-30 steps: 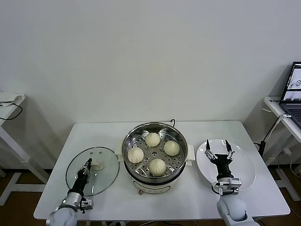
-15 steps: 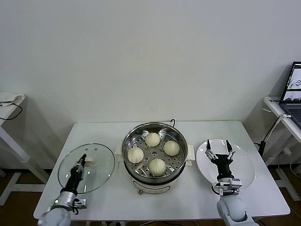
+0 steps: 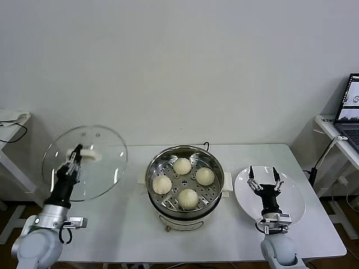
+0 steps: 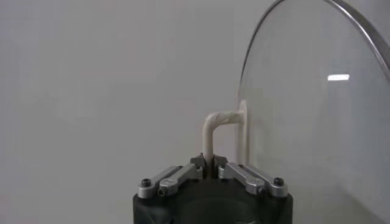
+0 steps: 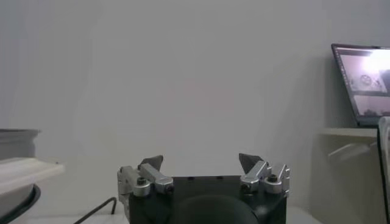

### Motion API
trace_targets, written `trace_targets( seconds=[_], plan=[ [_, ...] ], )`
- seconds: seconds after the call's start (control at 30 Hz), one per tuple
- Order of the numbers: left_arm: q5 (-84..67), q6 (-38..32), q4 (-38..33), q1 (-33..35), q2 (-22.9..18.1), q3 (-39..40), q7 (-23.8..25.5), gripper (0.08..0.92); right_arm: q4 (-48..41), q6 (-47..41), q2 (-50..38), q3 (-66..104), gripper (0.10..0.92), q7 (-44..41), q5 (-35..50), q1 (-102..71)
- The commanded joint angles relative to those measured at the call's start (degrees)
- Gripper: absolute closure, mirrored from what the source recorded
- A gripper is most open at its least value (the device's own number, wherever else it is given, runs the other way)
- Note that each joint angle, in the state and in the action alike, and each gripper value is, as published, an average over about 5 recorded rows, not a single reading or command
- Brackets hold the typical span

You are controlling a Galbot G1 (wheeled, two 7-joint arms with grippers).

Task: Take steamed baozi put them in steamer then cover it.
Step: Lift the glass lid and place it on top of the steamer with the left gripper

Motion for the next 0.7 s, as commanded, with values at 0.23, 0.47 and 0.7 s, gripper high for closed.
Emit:
trace_targets(
  seconds=[0.23,0.47,0.7],
  plan=[
    [-0.5,25.9,-11.1,-12.6,-6.3,42.0,14.5,0.807,-2.5,1.2,0.4,2.0,0.203,-0.5,0.2,0.0],
    [7.6,31.4,-3.9,-15.9,-10.5,47.3,19.9,0.807,-5.0,2.0,0.5,2.9,0.203,-0.7,0.5,0.0],
    [15.2,32.1,3.2,-17.7,-13.3,47.0,22.5,0.807,-5.0,1.0,0.3,3.5,0.203,-1.2,1.3,0.5]
  ],
)
